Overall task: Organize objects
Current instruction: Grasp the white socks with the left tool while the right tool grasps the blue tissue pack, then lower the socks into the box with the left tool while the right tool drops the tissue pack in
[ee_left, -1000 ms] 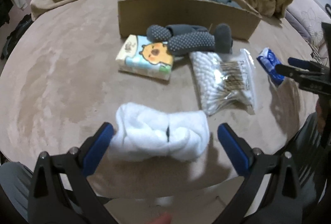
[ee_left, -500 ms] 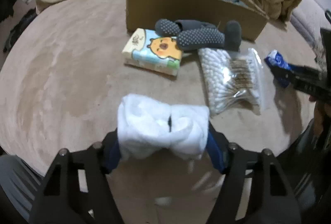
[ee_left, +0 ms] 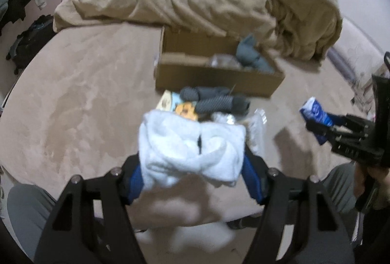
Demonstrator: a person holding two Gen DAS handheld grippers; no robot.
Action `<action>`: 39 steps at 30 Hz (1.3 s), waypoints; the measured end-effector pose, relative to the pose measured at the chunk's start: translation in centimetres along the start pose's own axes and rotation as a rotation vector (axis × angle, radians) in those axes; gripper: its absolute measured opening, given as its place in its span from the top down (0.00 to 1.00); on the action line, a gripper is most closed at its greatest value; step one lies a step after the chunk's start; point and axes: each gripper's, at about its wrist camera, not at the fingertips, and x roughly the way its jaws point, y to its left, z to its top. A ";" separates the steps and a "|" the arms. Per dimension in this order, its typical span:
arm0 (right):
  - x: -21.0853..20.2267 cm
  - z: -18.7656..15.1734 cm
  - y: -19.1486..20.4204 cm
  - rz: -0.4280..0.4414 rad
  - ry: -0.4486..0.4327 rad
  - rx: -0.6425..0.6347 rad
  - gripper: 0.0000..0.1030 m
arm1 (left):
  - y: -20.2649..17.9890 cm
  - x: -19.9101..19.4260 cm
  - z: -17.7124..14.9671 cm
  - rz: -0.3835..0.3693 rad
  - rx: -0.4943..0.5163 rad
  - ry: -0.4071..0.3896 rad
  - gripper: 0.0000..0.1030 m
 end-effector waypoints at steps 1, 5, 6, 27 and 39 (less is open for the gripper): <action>-0.8 0.4 0.4 -0.001 -0.008 -0.007 0.46 | 0.0 -0.5 0.3 -0.006 -0.002 -0.011 0.34; -3.5 2.3 1.6 0.007 -0.054 -0.030 0.46 | 0.4 -1.7 1.9 -0.001 -0.022 -0.036 0.34; -5.0 3.5 2.5 -0.001 -0.090 -0.049 0.46 | 0.6 -2.0 2.5 -0.009 -0.037 -0.049 0.34; -11.2 11.5 7.7 0.036 -0.254 -0.052 0.46 | 2.2 -6.5 9.9 0.036 0.017 -0.159 0.33; -3.8 13.7 4.8 0.071 -0.214 0.045 0.46 | 2.6 1.0 13.6 -0.002 -0.022 -0.134 0.32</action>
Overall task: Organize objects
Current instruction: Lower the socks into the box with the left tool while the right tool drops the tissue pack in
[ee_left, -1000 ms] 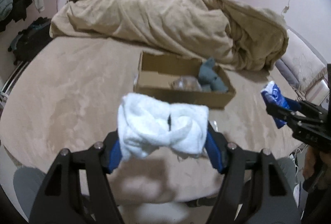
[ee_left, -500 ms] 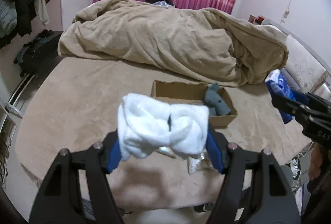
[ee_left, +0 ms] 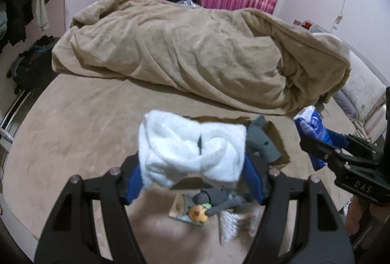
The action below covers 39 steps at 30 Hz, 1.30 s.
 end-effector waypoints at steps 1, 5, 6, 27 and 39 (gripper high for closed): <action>0.9 0.0 -0.4 -0.001 0.006 0.009 0.46 | -0.1 0.8 0.1 -0.008 -0.005 0.007 0.32; 3.5 -0.1 -1.8 -0.019 0.024 0.038 0.46 | -0.9 4.5 0.6 -0.010 0.024 0.033 0.32; 4.3 -0.1 -2.3 -0.024 0.031 0.046 0.46 | -1.1 5.2 0.7 -0.013 0.024 0.038 0.32; 15.1 -0.7 -5.1 -0.029 0.131 0.050 0.26 | -1.6 16.7 0.3 -0.009 0.080 0.228 0.22; 8.7 -1.3 -4.6 -0.049 0.078 0.055 0.20 | -1.5 9.9 0.8 -0.006 0.082 0.126 0.00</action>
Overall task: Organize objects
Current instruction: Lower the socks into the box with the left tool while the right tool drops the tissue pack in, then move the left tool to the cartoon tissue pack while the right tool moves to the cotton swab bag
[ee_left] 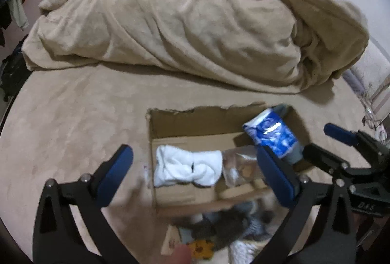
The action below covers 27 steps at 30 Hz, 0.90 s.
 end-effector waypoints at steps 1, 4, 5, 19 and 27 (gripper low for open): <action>-0.7 -0.2 0.0 0.001 -0.007 0.003 0.20 | 0.0 -1.0 -0.1 0.000 0.002 -0.014 0.00; -3.0 -0.9 0.3 0.007 -0.019 0.008 0.20 | 0.0 -4.6 -1.0 -0.006 0.002 -0.055 0.00; -3.7 -1.1 0.5 0.005 -0.023 0.003 0.20 | -0.1 -5.9 -1.4 0.006 0.003 -0.072 0.00; -15.8 -5.0 3.4 0.014 -0.129 -0.001 0.20 | -1.3 -17.3 -7.7 -0.019 -0.025 -0.153 0.00; -17.6 -6.7 4.9 0.048 -0.128 -0.026 0.16 | -1.7 -18.2 -10.9 -0.047 -0.019 -0.113 0.00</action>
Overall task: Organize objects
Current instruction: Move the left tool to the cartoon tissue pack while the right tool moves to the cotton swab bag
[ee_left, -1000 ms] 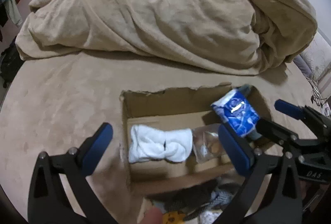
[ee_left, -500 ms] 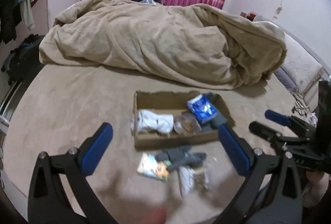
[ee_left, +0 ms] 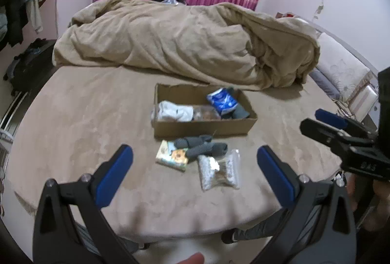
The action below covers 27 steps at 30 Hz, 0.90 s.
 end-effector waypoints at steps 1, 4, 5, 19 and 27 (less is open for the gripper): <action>-0.1 -0.2 0.2 0.001 0.008 -0.007 0.16 | 0.0 0.0 -0.3 0.000 -0.003 0.005 0.00; -0.2 -0.9 0.7 -0.005 0.028 -0.016 0.16 | 0.0 0.3 -1.1 0.010 0.005 0.025 0.00; -0.2 -1.2 0.8 -0.003 0.037 -0.017 0.16 | 0.1 0.5 -1.5 0.007 0.014 0.035 0.00; 6.8 -4.7 1.0 0.000 0.192 -0.010 0.16 | 3.5 6.3 -4.0 0.038 -0.010 0.144 0.00; 10.2 -5.8 0.6 -0.001 0.257 -0.002 0.16 | 4.4 10.9 -4.5 0.037 0.021 0.186 0.00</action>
